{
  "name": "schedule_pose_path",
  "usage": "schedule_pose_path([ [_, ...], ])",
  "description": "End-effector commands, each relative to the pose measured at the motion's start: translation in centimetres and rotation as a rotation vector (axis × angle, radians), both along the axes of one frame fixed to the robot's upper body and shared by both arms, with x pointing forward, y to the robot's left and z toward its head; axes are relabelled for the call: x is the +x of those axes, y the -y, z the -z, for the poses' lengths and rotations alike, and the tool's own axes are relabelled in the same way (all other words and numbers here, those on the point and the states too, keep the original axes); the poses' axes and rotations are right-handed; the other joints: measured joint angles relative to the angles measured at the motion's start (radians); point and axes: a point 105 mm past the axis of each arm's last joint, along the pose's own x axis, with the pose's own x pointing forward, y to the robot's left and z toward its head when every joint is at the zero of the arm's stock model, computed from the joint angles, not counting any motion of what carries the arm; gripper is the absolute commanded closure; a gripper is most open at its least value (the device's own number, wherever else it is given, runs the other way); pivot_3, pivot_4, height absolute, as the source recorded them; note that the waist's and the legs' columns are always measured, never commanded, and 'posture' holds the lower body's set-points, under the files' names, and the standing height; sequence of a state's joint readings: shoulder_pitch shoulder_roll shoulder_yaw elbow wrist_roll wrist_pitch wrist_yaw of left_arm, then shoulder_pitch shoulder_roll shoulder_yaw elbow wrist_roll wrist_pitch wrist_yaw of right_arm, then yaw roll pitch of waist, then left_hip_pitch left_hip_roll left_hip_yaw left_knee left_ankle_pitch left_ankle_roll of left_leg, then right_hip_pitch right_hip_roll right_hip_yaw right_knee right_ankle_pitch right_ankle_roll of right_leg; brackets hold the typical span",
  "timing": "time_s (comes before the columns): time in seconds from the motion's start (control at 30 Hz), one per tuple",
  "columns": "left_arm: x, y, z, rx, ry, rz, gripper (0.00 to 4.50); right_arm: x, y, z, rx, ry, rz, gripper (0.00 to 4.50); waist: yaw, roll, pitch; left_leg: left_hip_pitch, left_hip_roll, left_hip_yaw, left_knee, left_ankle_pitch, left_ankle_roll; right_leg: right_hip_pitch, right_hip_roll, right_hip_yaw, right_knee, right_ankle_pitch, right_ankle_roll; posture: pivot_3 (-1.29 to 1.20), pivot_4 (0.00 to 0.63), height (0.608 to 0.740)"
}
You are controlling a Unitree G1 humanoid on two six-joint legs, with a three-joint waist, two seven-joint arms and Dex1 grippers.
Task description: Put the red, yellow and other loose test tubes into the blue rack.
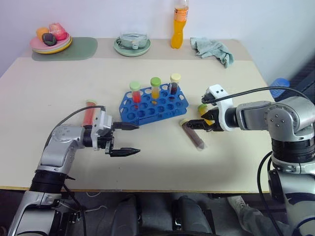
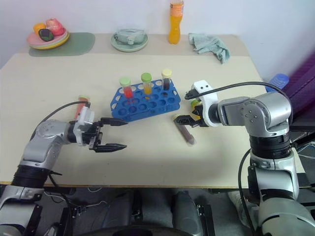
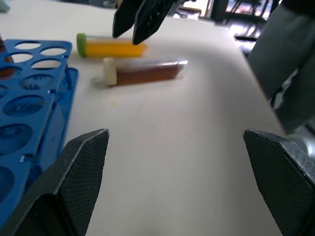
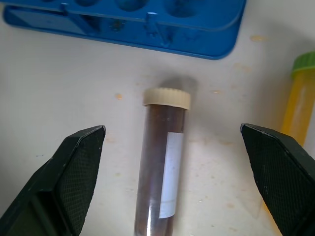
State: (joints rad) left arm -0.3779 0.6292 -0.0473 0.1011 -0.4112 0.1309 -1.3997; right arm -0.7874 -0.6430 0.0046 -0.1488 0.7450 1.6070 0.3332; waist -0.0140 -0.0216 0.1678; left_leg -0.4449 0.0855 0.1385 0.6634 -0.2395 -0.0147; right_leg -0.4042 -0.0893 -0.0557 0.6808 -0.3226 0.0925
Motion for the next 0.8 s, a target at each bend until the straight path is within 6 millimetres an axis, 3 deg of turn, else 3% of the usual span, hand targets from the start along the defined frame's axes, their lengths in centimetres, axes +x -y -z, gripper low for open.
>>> schedule_pose_path([
  [0.03, 0.5, 0.8, -0.3, 0.011, 0.046, 0.002, 0.06, 0.2, 0.1, -0.5, -0.012, 0.004, -0.006, 0.00, 0.000, 0.000, 0.000, 0.000, 0.000, 0.000, 0.000, 0.000, 0.000, 0.000, 0.000, 0.000, 0.000, 0.000, 0.000, 0.00, 0.150, 0.740],
  [0.3, 1.6, 2.4, -0.5, -0.037, 0.048, 0.003, 0.06, 0.4, 0.1, 0.1, -0.028, -0.029, -0.008, 0.00, -0.002, 0.000, 0.000, 0.000, 0.000, 0.000, 0.000, 0.000, 0.000, -0.001, 0.000, 0.000, 0.000, 0.000, 0.000, 0.00, 0.150, 0.740],
  [0.8, 2.6, 2.3, 0.1, -0.015, 0.038, 0.033, 0.06, 1.2, -2.0, 2.0, -0.066, -0.047, -0.034, 0.00, -0.001, 0.000, 0.000, -0.001, 0.000, 0.001, 0.000, 0.000, 0.000, -0.001, 0.000, 0.000, 0.000, 0.000, 0.000, 0.00, 0.150, 0.740],
])
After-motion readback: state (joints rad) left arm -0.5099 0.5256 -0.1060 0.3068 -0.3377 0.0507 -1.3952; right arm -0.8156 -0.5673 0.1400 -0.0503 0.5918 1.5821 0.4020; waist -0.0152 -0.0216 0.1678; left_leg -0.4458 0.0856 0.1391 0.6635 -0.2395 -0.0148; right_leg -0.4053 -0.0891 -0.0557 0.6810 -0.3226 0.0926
